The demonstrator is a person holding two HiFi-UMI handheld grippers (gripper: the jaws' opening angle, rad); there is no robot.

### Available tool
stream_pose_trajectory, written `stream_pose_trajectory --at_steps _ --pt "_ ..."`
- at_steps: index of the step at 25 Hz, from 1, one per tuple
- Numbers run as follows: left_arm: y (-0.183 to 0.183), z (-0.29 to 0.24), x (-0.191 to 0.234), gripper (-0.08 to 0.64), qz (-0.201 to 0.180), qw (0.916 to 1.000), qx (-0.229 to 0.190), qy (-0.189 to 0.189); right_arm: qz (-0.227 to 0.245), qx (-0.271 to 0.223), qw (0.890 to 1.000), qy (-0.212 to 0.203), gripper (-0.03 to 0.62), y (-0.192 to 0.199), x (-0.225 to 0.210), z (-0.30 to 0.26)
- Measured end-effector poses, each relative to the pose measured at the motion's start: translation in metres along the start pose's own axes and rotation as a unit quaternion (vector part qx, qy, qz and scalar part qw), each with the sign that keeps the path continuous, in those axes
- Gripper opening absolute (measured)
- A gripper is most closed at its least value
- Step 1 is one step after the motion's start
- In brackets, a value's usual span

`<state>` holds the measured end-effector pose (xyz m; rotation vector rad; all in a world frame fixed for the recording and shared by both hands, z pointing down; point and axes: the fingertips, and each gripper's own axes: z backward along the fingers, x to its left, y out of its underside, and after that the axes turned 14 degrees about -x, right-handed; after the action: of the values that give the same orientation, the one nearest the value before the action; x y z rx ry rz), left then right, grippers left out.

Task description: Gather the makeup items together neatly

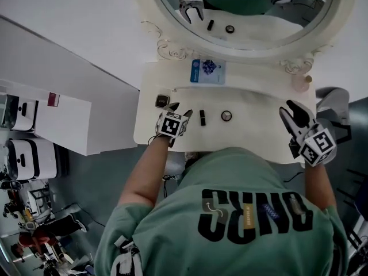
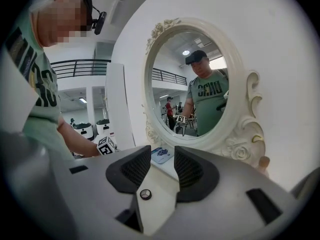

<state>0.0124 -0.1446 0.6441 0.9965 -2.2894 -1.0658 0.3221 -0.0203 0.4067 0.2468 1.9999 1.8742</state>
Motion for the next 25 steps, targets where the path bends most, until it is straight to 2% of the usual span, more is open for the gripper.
stream_pose_trajectory --at_steps 6,10,13,17,19,23,25 --pt "0.031 0.013 0.102 0.268 0.049 0.9964 0.02 -0.066 0.003 0.004 1.0 0.001 0.138 0.012 0.026 -0.05" --pt "0.037 0.007 0.14 0.3 0.092 0.9914 0.016 -0.092 0.002 0.022 1.0 0.01 0.133 0.028 0.038 -0.069" --pt "0.041 -0.001 0.153 0.339 0.12 0.9884 0.018 -0.091 0.003 0.03 0.999 0.011 0.133 0.037 0.047 -0.077" --pt "0.047 -0.011 0.152 0.364 0.153 0.9854 0.029 -0.069 -0.001 0.042 0.999 0.022 0.133 0.041 0.056 -0.083" --pt "0.052 -0.017 0.152 0.365 0.156 0.9847 0.037 -0.069 -0.001 0.046 0.999 0.024 0.133 0.046 0.056 -0.085" --pt "0.056 -0.022 0.156 0.363 0.144 0.9839 0.047 -0.094 -0.005 0.05 0.998 0.032 0.133 0.052 0.057 -0.081" --pt "0.056 -0.021 0.158 0.337 0.144 0.9834 0.049 -0.1 -0.006 0.049 0.998 0.033 0.133 0.055 0.055 -0.078"
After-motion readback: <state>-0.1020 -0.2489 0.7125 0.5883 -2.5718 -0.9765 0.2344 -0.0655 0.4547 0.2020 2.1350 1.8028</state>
